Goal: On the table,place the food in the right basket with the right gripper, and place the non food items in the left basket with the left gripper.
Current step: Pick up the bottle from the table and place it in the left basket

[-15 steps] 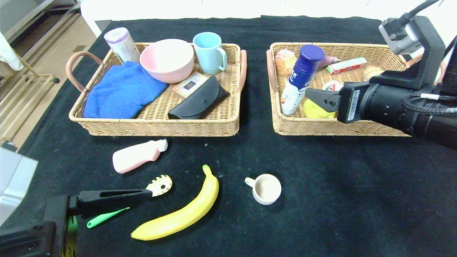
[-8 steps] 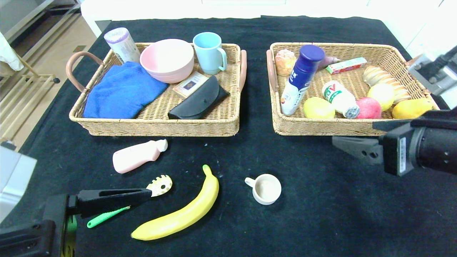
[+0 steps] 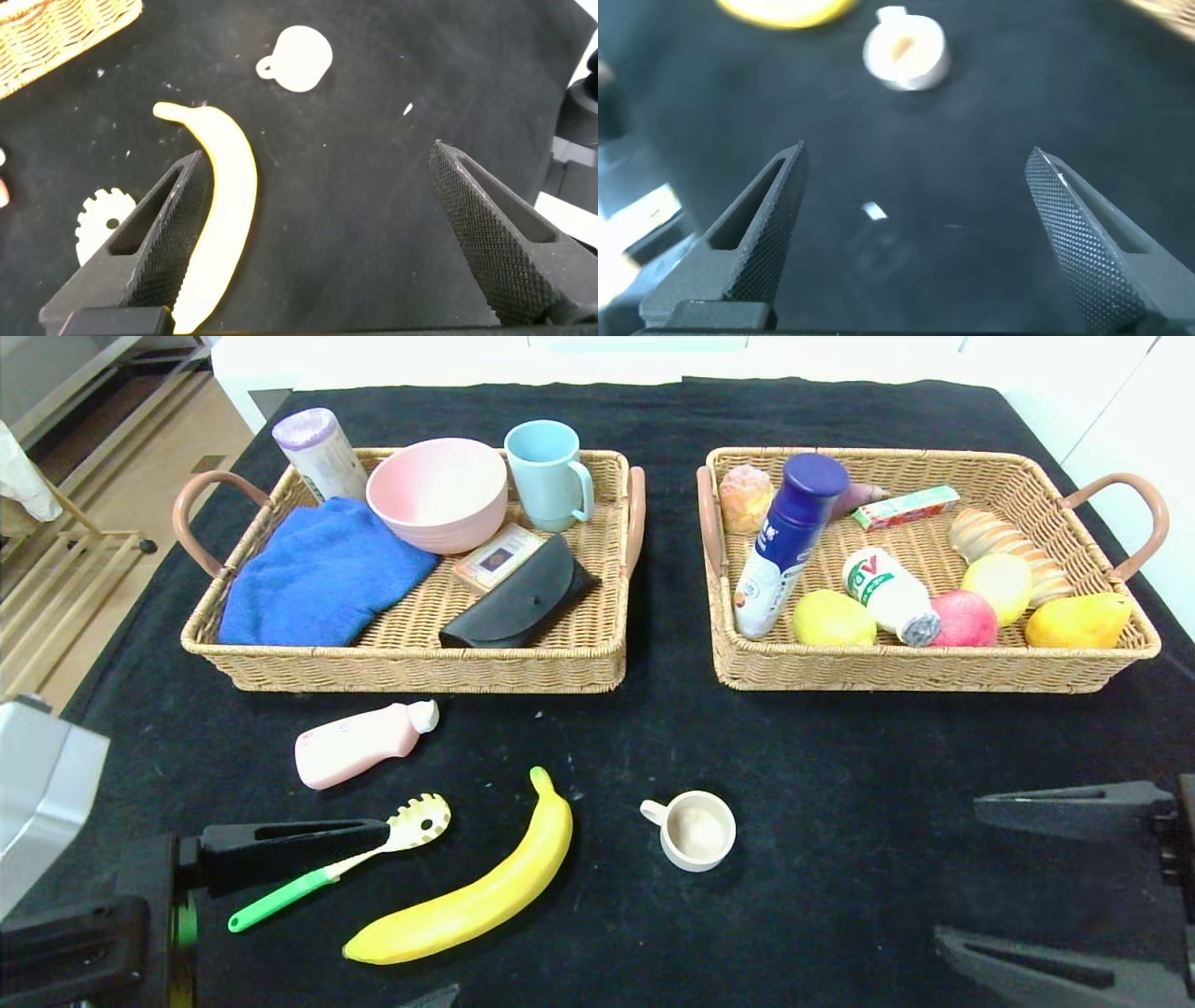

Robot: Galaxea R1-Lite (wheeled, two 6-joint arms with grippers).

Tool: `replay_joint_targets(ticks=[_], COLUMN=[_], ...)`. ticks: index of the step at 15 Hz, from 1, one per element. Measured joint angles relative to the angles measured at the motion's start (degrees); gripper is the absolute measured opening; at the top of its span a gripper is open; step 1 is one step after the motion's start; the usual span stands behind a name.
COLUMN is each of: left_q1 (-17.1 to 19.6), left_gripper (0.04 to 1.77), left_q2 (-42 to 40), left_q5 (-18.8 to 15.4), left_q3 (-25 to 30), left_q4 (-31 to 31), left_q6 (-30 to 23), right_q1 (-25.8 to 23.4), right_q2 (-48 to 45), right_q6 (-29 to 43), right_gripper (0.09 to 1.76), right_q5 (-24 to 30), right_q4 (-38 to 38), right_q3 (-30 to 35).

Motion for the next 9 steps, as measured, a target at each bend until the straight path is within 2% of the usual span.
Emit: replay_joint_targets(ticks=[4, 6, 7, 9], left_q1=[0.2, 0.3, 0.4, 1.1], left_gripper=[1.72, 1.72, 1.72, 1.72], left_q2=[0.7, 1.0, 1.1, 1.5], left_q5=[9.4, 11.5, 11.8, 12.4], left_q3=[-0.8, -3.4, -5.2, -8.2], left_q4=[0.8, 7.1, 10.7, 14.0], left_q6=[0.0, -0.1, -0.5, -1.6], right_q1=[0.0, -0.4, -0.7, -1.1], right_q2=[-2.5, -3.2, -3.8, -4.7], right_q6=[-2.9, -3.5, -3.5, -3.6], right_gripper=[1.70, 1.70, 1.70, 1.70], right_q5=[6.3, 8.0, 8.2, 8.2], right_q4=[-18.5, -23.7, -24.0, -24.4], right_q3=[11.5, 16.4, 17.9, 19.4])
